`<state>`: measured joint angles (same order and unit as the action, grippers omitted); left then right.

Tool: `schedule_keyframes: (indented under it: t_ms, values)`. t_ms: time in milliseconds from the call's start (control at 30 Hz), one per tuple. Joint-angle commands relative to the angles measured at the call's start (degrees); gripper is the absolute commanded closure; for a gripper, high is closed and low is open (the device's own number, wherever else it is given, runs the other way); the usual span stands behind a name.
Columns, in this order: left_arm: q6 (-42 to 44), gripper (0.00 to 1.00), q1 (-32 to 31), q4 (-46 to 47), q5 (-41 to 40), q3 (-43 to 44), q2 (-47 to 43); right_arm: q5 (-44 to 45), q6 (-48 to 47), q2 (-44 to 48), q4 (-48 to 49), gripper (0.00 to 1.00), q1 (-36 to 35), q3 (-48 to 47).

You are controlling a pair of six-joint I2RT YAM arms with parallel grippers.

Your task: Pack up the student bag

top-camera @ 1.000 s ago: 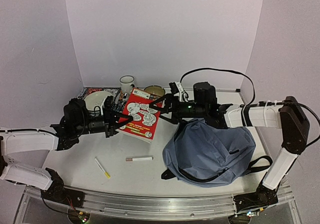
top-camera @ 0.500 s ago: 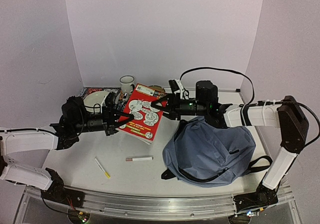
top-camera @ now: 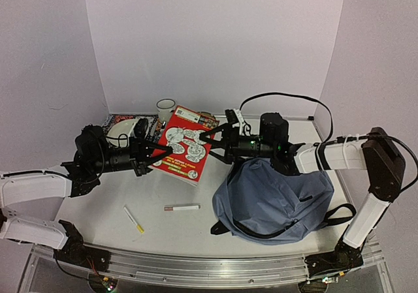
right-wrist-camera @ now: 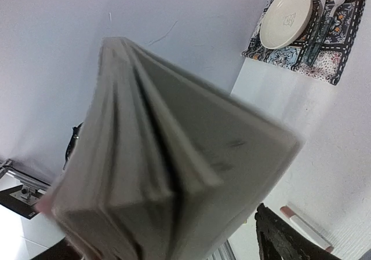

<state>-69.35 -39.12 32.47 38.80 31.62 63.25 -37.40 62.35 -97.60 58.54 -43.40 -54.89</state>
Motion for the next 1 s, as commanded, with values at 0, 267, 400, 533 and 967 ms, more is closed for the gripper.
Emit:
schedule_keyframes:
  t_ms: [0,267,400,533,967]
  values:
    - [-1.5,1.00,-0.5,6.5,-1.7,3.0,-3.8,0.5,3.4,1.9,9.9,0.08,-0.4,1.3]
    - [-2.7,1.00,-1.8,10.4,-2.8,6.0,1.2,-1.9,11.0,-2.2,22.9,0.02,-3.2,-0.3]
    - [-2.9,1.00,-2.1,10.6,-2.9,5.2,2.2,-2.1,10.7,-1.2,23.7,0.03,-3.5,-0.8]
    - [-3.3,1.00,-2.1,10.6,-3.2,2.5,1.7,-2.3,9.6,1.6,23.0,0.10,-2.8,-0.6]
    - [-4.7,1.00,-2.0,10.6,-3.3,-4.6,0.5,-2.7,4.6,7.8,15.3,0.36,0.3,-0.9]
